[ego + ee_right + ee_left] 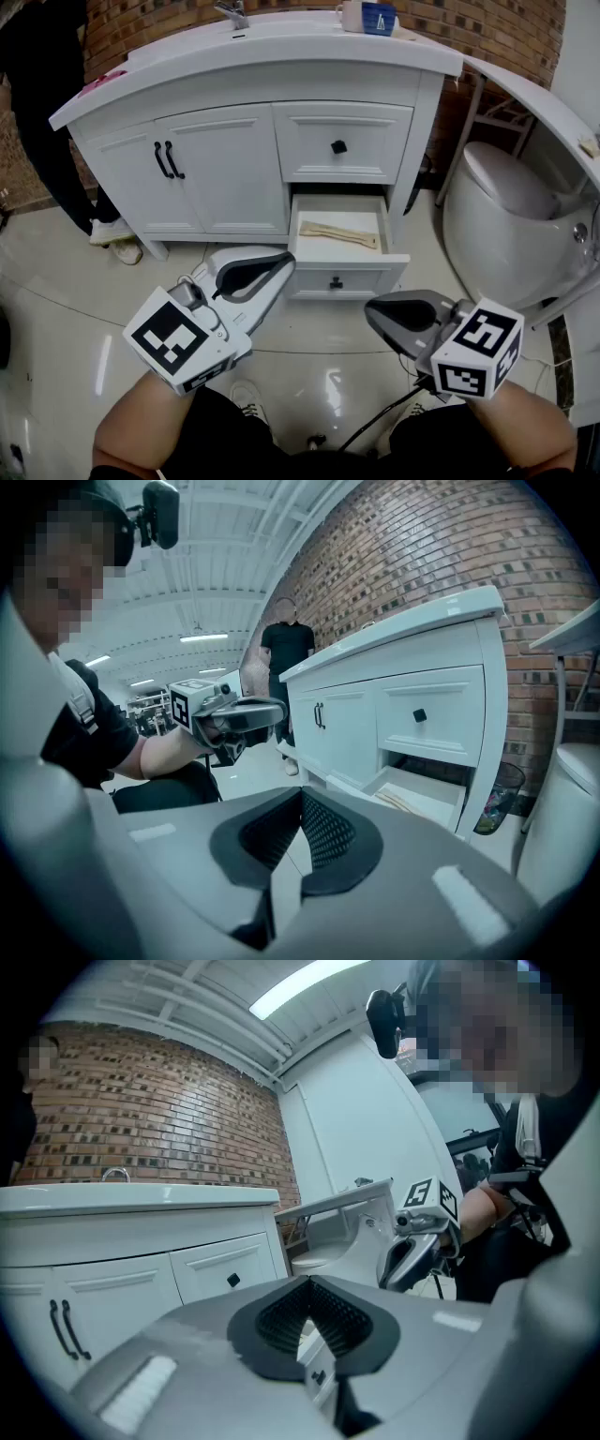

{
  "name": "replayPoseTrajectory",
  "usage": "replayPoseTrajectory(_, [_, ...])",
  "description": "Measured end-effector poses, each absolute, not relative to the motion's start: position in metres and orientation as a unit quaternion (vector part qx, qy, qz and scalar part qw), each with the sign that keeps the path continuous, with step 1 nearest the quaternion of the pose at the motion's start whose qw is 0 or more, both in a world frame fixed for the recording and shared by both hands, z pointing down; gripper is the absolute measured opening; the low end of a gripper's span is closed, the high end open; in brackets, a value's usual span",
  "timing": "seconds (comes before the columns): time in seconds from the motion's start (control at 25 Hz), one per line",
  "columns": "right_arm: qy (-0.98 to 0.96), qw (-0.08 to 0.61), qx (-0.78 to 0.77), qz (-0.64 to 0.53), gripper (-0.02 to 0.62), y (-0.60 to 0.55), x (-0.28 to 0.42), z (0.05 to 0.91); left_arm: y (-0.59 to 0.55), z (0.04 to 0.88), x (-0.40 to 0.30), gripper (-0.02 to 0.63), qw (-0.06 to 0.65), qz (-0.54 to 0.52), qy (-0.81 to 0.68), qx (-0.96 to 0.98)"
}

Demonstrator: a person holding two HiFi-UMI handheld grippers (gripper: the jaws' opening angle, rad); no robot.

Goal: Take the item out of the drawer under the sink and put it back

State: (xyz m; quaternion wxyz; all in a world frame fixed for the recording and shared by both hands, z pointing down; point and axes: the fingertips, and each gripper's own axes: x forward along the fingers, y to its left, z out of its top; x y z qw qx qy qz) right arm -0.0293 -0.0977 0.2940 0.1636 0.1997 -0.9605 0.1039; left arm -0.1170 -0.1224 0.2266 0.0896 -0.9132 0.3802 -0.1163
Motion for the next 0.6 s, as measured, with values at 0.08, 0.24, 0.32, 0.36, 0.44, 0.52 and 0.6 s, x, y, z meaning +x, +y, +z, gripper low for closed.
replayPoseTrajectory(0.08, [-0.959,0.17,0.199,0.111,0.008,-0.094,-0.026,0.296,-0.123,0.222,-0.116,0.006,0.087,-0.115,0.372,-0.917])
replayPoseTrajectory(0.24, [-0.959,0.169,0.194,0.119,0.008,-0.089,-0.025,0.294,-0.128,0.212,-0.115,0.016,0.088,-0.11,0.367,-0.919])
replayPoseTrajectory(0.32, [-0.96,0.166,0.192,0.117,0.008,-0.089,-0.027,0.291,-0.136,0.207,-0.114,0.018,0.095,-0.113,0.37,-0.917])
replayPoseTrajectory(0.36, [-0.961,0.164,0.191,0.116,0.008,-0.088,-0.027,0.289,-0.139,0.207,-0.113,0.02,0.101,-0.12,0.372,-0.915])
replayPoseTrajectory(0.44, [-0.961,0.161,0.19,0.117,0.008,-0.088,-0.026,0.286,-0.148,0.208,-0.112,0.02,0.118,-0.142,0.376,-0.908])
replayPoseTrajectory(0.52, [-0.962,0.157,0.189,0.118,0.008,-0.089,-0.025,0.283,-0.159,0.211,-0.112,0.02,0.138,-0.161,0.369,-0.905])
replayPoseTrajectory(0.6, [-0.963,0.157,0.186,0.12,0.008,-0.091,-0.025,0.285,-0.172,0.215,-0.113,0.02,0.148,-0.179,0.368,-0.901])
